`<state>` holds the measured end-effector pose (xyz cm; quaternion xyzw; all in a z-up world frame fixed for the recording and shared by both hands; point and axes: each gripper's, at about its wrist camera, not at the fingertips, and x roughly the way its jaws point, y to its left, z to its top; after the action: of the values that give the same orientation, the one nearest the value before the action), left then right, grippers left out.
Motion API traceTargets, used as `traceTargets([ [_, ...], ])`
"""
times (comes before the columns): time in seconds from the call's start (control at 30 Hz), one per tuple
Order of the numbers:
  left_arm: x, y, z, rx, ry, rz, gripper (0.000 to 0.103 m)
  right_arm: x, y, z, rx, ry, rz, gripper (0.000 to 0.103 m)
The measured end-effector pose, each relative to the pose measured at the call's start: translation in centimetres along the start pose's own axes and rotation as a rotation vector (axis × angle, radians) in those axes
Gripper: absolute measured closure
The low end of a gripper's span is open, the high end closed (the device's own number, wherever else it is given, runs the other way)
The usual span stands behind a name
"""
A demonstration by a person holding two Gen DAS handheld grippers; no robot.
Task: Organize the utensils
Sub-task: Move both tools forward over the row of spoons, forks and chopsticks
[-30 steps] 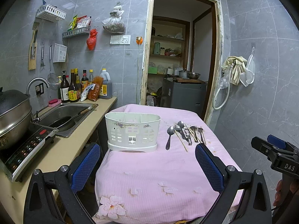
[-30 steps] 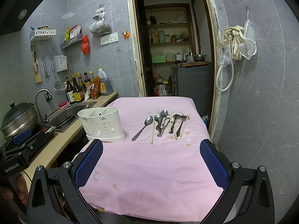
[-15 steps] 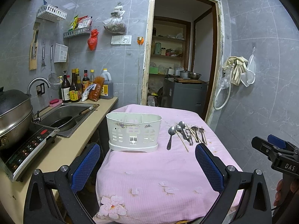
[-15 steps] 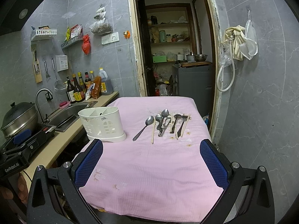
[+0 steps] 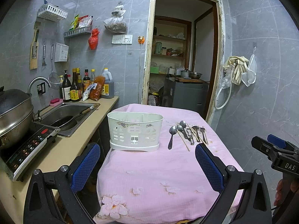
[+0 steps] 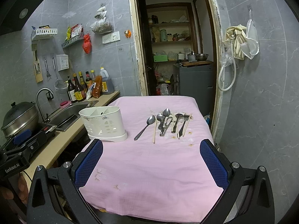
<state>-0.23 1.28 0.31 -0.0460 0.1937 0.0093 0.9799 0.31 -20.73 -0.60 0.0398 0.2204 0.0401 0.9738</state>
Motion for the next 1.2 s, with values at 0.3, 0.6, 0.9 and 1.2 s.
traceTargets([
  [0.3, 0.0, 0.1, 0.0, 0.001, 0.001, 0.000, 0.000, 0.1, -0.1, 0.1, 0.001, -0.001, -0.003, 0.001],
  [0.6, 0.1, 0.3, 0.3, 0.012, -0.018, -0.009, 0.000, 0.0, 0.4, -0.3, 0.006, -0.039, -0.030, 0.001],
  [0.9, 2.7, -0.4, 3.0, 0.035, -0.068, -0.047, 0.000, 0.8, -1.2, 3.5, 0.000, -0.114, -0.045, 0.001],
  [1.2, 8.5, -3.6, 6.4, 0.065, -0.103, -0.075, 0.000, 5.8, -4.5, 8.0, -0.003, -0.145, -0.040, 0.001],
])
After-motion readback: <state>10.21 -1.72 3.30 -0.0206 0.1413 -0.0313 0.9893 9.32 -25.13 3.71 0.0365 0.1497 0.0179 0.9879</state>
